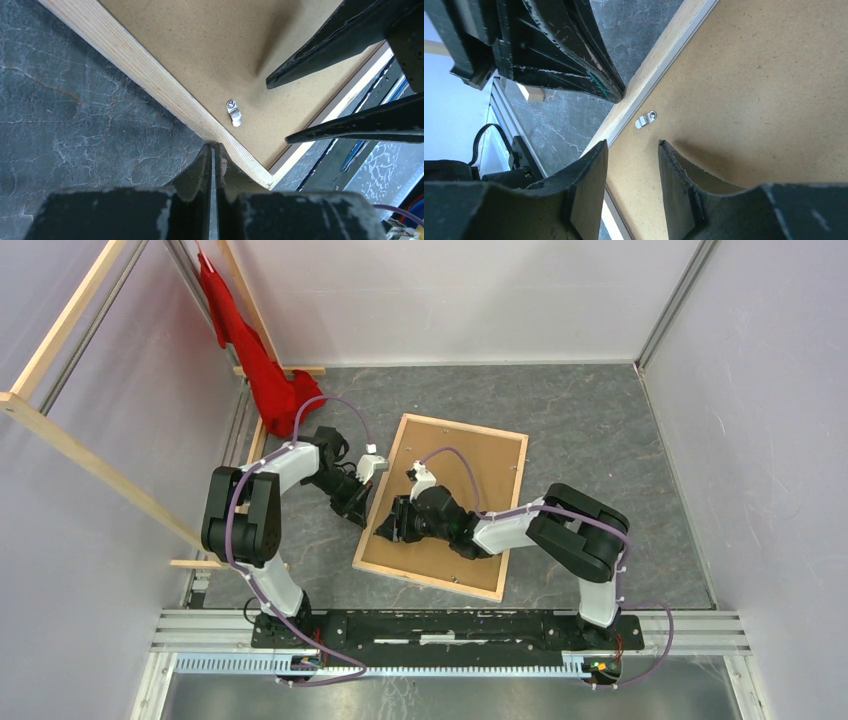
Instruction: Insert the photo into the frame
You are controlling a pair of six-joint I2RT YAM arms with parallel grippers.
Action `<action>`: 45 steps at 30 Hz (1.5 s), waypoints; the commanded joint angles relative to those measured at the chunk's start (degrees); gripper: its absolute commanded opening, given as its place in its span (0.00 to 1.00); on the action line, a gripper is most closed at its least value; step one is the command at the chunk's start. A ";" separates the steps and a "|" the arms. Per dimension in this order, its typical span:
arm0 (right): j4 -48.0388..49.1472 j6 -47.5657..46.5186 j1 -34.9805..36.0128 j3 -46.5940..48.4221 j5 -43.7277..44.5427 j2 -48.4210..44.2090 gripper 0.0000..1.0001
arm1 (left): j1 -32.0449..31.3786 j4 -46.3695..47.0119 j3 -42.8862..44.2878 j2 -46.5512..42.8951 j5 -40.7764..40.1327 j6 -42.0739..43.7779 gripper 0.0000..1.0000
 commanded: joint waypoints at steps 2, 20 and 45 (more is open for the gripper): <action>1.09 -0.64 0.87 3.24 0.08 2.04 0.46 | -0.06 2.10 0.24 1.29 -1.86 0.50 0.09; -0.30 -0.30 1.03 6.44 -0.27 5.93 0.42 | -0.06 2.08 0.15 0.52 -2.77 0.73 0.06; -0.47 -0.10 0.94 7.96 0.43 8.40 0.41 | -0.15 2.10 -0.45 -0.14 -3.36 1.06 0.04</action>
